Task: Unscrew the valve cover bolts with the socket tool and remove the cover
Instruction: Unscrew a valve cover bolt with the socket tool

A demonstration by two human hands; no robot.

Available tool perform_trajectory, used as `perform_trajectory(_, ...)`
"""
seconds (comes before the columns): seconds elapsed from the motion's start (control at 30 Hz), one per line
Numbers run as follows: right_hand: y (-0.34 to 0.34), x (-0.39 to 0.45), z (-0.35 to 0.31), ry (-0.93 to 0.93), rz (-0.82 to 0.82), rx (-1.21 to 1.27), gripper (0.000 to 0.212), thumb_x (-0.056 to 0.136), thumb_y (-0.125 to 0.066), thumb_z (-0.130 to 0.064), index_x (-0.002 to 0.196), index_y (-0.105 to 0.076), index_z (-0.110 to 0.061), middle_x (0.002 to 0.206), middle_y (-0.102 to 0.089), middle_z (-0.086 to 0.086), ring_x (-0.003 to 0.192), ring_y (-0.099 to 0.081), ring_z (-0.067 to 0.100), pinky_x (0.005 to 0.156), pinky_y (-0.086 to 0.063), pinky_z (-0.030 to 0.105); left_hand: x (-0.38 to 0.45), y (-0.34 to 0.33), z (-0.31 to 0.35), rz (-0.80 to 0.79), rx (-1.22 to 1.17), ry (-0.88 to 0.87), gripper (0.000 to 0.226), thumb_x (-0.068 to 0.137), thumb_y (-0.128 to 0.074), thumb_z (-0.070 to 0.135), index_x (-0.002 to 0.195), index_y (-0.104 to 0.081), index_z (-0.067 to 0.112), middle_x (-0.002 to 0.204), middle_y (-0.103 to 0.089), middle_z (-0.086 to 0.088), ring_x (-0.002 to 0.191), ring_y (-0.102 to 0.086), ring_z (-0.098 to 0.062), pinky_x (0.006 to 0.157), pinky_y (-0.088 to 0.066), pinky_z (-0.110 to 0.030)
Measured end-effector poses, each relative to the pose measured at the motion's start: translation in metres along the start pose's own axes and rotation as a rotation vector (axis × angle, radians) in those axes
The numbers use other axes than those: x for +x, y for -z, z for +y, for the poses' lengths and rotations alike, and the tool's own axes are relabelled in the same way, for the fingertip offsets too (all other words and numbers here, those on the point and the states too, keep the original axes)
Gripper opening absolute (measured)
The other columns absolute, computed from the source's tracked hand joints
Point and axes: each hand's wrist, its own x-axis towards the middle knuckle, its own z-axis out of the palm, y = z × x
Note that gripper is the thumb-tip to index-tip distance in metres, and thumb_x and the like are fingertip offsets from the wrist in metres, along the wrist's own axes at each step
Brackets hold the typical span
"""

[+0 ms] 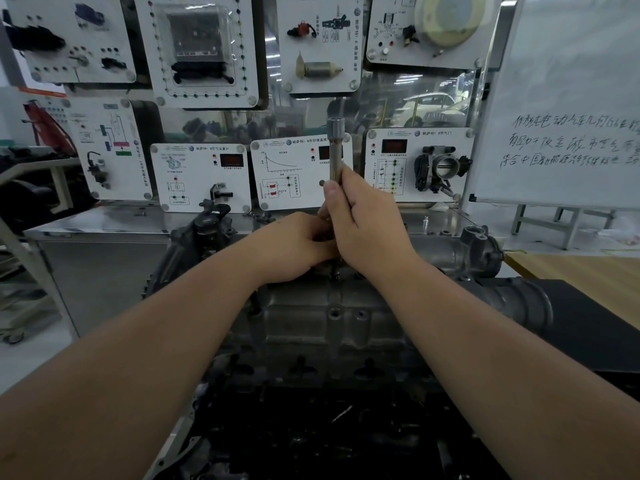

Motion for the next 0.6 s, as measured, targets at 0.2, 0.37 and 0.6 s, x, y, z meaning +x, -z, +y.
perform_trajectory(0.2,-0.0007,-0.0009,0.0025,0.034,0.053,0.03,0.037,0.099,-0.064,-0.028,0.132,-0.058,-0.014,0.07,-0.059,-0.017,0.072,-0.059,-0.004,0.064,-0.042,0.006,0.0028,-0.0005,0.0006,0.029,0.039,0.008,0.006,0.094,-0.061,0.047,0.089,-0.06,0.045,0.087,-0.07,0.014,0.078,-0.065,0.0,0.071,-0.048,-0.025)
perform_trajectory(0.37,-0.0001,-0.0004,-0.0022,0.074,0.087,-0.07,0.013,0.102,-0.056,-0.015,0.09,-0.051,-0.016,0.075,-0.045,-0.013,0.071,-0.045,-0.002,0.065,-0.033,0.008,0.0012,-0.0008,-0.0001,0.022,-0.009,0.006,0.019,0.099,-0.058,0.039,0.084,-0.061,0.051,0.092,-0.072,0.019,0.082,-0.066,0.004,0.079,-0.051,-0.025)
perform_trajectory(0.6,0.0007,-0.0009,-0.0002,0.034,0.083,-0.027,0.016,0.102,-0.058,-0.027,0.113,-0.062,-0.016,0.074,-0.053,-0.023,0.07,-0.051,-0.011,0.066,-0.037,0.005,0.0003,-0.0009,0.0003,0.022,-0.001,0.006,0.006,0.096,-0.061,0.046,0.091,-0.064,0.049,0.095,-0.073,0.017,0.082,-0.066,0.003,0.078,-0.051,-0.025)
